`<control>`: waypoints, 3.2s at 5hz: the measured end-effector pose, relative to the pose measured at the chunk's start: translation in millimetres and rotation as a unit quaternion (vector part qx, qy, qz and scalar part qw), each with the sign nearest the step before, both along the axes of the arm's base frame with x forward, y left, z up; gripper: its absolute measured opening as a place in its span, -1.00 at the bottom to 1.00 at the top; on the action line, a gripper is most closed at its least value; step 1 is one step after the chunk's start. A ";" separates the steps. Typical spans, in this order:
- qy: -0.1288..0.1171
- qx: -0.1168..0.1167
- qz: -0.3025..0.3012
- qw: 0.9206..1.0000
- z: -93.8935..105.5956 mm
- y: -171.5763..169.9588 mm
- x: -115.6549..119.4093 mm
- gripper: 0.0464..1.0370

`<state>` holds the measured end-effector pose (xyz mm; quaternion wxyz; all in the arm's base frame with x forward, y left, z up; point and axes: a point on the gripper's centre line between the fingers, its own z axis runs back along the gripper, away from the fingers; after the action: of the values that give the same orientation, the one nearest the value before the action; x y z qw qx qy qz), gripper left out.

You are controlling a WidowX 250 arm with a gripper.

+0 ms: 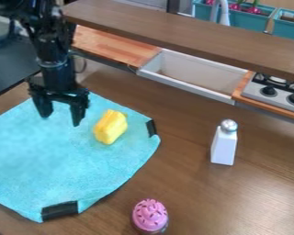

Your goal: Move the object from the cloth

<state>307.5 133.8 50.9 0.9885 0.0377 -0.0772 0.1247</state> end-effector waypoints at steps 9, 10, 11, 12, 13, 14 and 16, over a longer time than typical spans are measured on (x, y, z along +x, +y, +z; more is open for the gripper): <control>0.038 -0.032 -0.030 0.998 -43.9 -21.3 49.0 0.38; 0.041 -0.037 -0.039 0.998 -45.5 -24.8 42.8 0.36; 0.047 -0.044 -0.070 0.995 -39.1 -42.3 30.7 0.36; 0.042 -0.043 -0.114 0.992 -27.9 -71.6 21.0 0.36; 0.045 -0.030 -0.165 0.985 -29.4 -110.6 5.3 0.36; 0.049 -0.018 -0.204 0.978 -40.3 -141.9 -4.8 0.36; 0.043 -0.016 -0.229 0.972 -48.4 -176.3 -11.3 0.36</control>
<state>296.2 -42.5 2.6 0.9936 0.0084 -0.0397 -0.1053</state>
